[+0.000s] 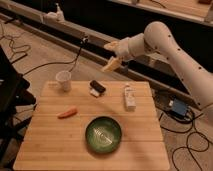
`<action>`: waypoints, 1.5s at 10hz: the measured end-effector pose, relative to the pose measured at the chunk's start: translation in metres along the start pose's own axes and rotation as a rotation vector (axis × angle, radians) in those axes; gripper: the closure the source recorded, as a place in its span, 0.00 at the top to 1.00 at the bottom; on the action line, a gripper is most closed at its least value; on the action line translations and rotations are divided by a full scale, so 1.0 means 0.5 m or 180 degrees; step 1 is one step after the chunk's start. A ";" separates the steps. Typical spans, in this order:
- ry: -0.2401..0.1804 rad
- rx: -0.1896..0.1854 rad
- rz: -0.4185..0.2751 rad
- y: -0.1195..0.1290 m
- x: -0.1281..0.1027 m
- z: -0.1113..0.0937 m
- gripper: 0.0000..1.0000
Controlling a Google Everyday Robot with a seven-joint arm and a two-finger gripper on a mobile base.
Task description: Drag the pepper across the table
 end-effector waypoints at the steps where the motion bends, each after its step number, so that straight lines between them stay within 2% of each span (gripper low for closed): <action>1: -0.0003 -0.0001 -0.0001 0.000 -0.001 0.000 0.77; 3: 0.0039 -0.0025 -0.0023 0.001 0.006 -0.004 0.77; 4: 0.0137 -0.0098 -0.0100 0.006 0.015 0.001 0.77; 6: 0.0336 -0.0351 -0.0327 0.024 0.019 0.044 0.77; 8: 0.0404 -0.0602 -0.0495 0.041 0.001 0.107 0.77; 9: 0.0399 -0.0668 -0.0531 0.045 -0.009 0.127 0.77; 11: 0.0335 -0.0847 -0.0588 0.062 -0.037 0.199 0.77; 12: 0.0282 -0.0942 -0.0587 0.077 -0.049 0.238 0.77; 15: 0.0159 -0.1164 -0.0520 0.123 -0.066 0.316 0.77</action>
